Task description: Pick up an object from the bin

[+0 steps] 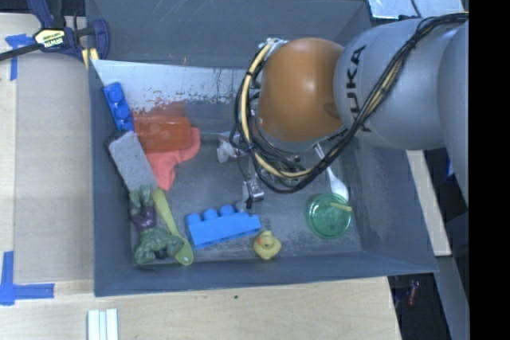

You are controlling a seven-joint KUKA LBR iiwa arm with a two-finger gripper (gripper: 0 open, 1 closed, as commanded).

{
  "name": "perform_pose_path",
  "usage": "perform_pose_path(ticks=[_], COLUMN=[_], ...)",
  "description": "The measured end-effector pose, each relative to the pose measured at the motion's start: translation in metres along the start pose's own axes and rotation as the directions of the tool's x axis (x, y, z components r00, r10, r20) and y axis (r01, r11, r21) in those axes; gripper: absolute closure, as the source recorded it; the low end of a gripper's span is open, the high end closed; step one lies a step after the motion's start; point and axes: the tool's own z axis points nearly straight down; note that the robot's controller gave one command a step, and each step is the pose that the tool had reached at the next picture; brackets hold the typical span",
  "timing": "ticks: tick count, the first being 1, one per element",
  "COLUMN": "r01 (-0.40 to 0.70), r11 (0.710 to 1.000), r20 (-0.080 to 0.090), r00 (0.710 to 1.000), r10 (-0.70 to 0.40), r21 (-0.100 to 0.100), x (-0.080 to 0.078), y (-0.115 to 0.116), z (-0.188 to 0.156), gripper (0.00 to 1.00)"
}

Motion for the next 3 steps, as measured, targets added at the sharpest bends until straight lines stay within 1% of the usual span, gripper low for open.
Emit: perform_pose_path(ticks=[1,2,3], r01=[-0.139,-0.155,-0.215], r11=[0.99,0.988,0.977], r20=[0.008,0.007,0.015], r00=[0.99,0.988,0.976], r10=[0.139,0.155,0.215], r21=[-0.001,-0.002,-0.003], x=[-0.007,0.026,0.034], y=[0.002,-0.033,-0.04], z=[-0.012,-0.017,-0.055], gripper=[0.0,0.0,0.0])
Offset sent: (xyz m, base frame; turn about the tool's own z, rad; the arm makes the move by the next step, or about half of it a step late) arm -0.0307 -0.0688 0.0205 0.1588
